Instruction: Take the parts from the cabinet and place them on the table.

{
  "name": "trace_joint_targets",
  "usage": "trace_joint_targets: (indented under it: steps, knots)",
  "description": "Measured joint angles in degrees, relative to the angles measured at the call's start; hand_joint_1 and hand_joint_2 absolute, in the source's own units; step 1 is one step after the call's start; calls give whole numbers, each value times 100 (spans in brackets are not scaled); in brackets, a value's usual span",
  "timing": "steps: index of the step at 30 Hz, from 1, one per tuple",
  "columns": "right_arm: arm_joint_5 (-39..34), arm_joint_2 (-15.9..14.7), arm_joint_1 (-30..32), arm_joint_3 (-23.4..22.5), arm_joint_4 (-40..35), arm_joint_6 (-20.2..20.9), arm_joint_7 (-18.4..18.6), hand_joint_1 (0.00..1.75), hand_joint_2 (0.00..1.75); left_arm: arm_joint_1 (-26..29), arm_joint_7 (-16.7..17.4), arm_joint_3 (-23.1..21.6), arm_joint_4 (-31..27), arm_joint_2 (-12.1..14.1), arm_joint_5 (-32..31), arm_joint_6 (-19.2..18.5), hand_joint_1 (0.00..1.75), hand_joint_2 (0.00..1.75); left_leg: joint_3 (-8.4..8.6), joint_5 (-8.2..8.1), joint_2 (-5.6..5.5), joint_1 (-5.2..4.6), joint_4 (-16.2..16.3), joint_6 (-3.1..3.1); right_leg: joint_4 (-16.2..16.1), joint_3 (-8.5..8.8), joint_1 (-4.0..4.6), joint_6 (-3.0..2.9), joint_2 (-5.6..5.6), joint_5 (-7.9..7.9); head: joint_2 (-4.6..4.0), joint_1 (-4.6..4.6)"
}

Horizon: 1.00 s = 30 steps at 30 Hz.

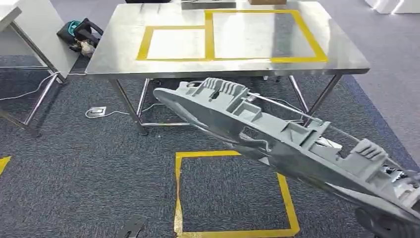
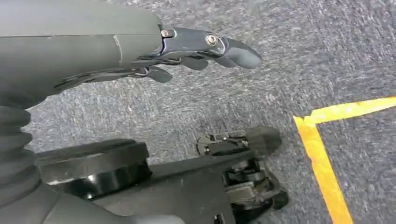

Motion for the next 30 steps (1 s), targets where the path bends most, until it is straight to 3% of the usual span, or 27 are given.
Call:
trace_joint_targets:
  steps: [8,19,30]
  knots:
    - [0,0,2,4,0,0,0,175,175,1,-2,0,0,0,0,-17,0,175,-6,14,2,-11,3,47,-36,67,-9,97,4,48,0,-2]
    - [50,0,7,4,2,11,-44,175,175,-2,-339,-37,0,15,-105,-468,0,175,-2,34,3,4,-3,49,-33,61,4,97,6,48,-2,-4]
    - [227,0,-18,90,22,-18,-44,175,175,-4,-472,-39,0,-2,-114,-496,0,175,-3,35,2,5,-3,49,-32,64,5,96,5,48,-2,-2]
